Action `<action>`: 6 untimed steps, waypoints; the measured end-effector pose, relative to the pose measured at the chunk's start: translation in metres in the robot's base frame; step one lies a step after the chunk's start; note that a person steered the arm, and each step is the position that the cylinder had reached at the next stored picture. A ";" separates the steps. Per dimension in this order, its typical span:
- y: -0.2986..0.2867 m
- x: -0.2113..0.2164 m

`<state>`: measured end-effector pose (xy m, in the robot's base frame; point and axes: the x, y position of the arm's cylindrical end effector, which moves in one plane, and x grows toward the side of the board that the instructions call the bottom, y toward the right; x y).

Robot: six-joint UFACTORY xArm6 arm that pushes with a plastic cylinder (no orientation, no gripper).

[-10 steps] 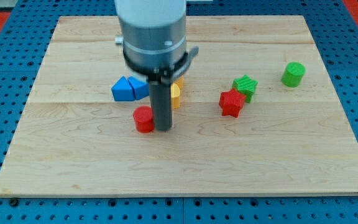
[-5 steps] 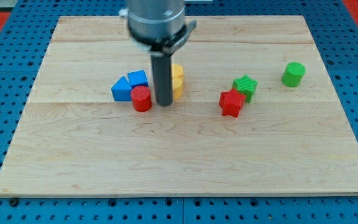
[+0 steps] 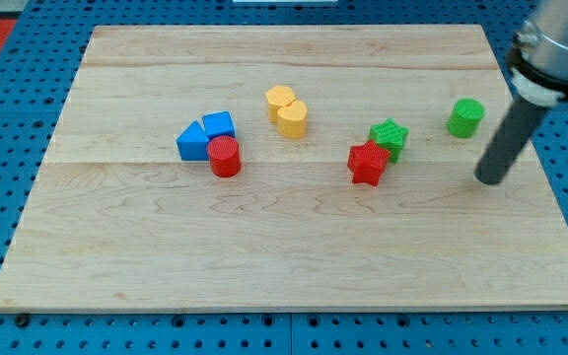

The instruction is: Move the green star into yellow heart

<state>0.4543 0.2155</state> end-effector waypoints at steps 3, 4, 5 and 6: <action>-0.153 -0.040; -0.157 -0.046; -0.104 0.004; -0.123 0.033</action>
